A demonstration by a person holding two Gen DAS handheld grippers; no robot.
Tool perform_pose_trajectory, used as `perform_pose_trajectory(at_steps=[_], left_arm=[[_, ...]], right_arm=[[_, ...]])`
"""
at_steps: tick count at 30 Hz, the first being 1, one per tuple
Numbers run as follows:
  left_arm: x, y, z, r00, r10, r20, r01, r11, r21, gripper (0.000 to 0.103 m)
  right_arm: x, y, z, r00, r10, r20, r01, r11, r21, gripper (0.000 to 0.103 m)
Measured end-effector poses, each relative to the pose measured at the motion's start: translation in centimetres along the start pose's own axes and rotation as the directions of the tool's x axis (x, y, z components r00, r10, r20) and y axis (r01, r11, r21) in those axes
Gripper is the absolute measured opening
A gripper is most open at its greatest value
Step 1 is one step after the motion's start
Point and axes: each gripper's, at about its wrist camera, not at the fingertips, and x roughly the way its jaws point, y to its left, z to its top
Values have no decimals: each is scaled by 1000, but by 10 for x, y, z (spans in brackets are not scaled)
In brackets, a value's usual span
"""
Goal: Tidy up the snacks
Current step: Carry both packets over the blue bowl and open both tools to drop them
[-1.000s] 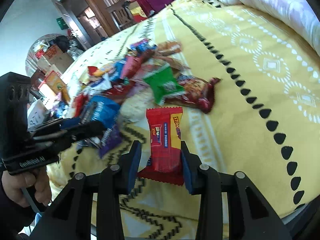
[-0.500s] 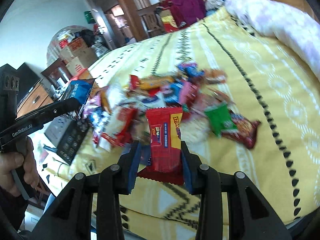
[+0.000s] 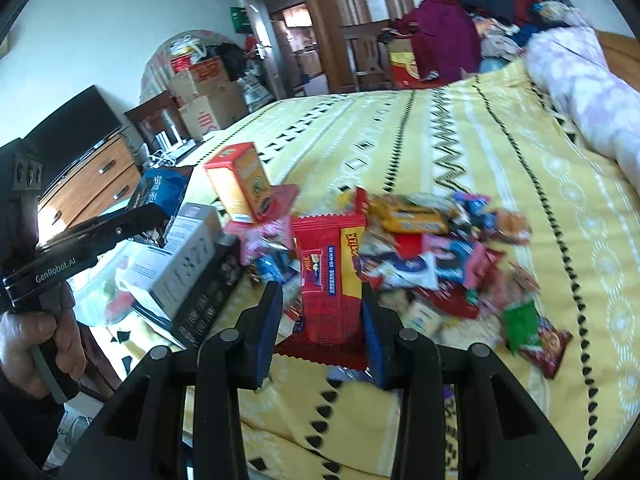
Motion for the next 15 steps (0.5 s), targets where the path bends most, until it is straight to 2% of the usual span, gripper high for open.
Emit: perform_pose_trajectory(at_steps=[8, 15], left_arm=[[-30, 51, 0, 997, 55, 50, -51, 996, -71, 41], [-57, 94, -2, 989, 122, 85, -109, 984, -138, 41]], right_arm=[[15, 57, 35, 997, 71, 14, -70, 994, -84, 41], [30, 122, 60, 986, 168, 9, -164, 972, -166, 41]])
